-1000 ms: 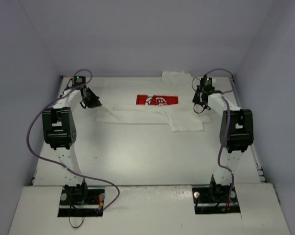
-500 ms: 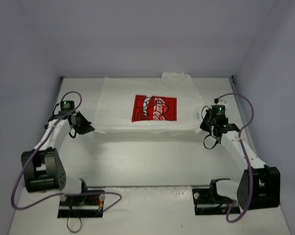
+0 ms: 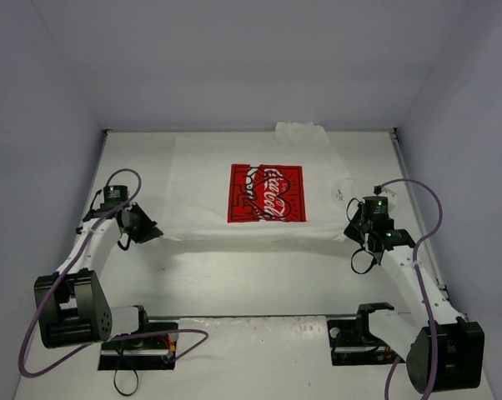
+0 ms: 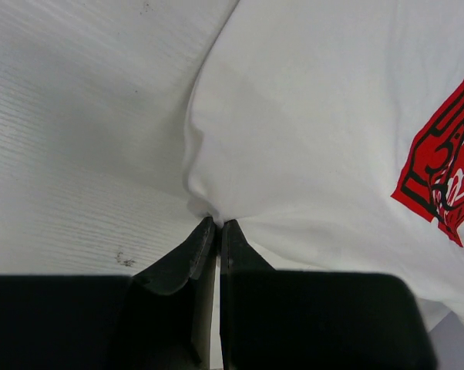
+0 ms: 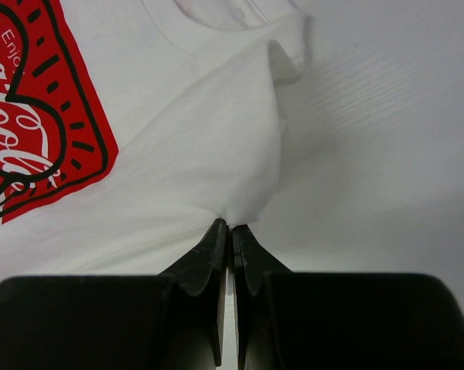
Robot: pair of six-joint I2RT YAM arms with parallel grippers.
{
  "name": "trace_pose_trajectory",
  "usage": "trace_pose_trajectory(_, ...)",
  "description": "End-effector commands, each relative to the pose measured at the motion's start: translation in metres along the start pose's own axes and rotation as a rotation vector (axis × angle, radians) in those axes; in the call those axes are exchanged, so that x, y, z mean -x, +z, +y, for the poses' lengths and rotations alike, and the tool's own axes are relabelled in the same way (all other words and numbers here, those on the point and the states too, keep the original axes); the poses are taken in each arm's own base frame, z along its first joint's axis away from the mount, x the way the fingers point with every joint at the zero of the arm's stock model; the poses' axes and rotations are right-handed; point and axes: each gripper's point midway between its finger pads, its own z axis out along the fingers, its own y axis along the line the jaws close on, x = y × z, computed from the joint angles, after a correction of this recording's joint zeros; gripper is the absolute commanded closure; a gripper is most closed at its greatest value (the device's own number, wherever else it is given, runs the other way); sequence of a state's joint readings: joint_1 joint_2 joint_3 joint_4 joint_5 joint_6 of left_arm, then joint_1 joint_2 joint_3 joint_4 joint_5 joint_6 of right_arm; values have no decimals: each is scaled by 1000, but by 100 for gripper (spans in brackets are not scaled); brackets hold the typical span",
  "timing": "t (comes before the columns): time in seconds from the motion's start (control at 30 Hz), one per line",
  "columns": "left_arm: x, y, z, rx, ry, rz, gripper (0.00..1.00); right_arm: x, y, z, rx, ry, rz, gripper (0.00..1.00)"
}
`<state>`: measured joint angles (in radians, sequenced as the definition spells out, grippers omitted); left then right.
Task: Fold and stack the t-shirts
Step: Flatten out the tshirt
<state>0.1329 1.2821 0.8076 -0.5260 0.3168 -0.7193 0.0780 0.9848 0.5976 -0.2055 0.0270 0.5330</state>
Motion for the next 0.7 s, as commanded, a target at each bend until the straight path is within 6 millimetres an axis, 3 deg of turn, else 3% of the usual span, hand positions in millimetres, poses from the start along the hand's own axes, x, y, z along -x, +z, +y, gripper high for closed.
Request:
trace_pose_trajectory(0.0,12,0,-2,0,15,-40,100,14,-1,-12,-77,27,-48,100)
trace_pose_trajectory(0.3,31,-16,-12,8,57,-77,100,-2,-22,-2,-16,135,9,100)
trace_pose_trajectory(0.43,36,-19,-16,-1,60,-83,100,-1,-33,-17,-80,197,-37,100)
trace_pose_trajectory(0.67,36,-21,-17,-10,54,-77,100,-19,-39,-32,-147,274,-8,100)
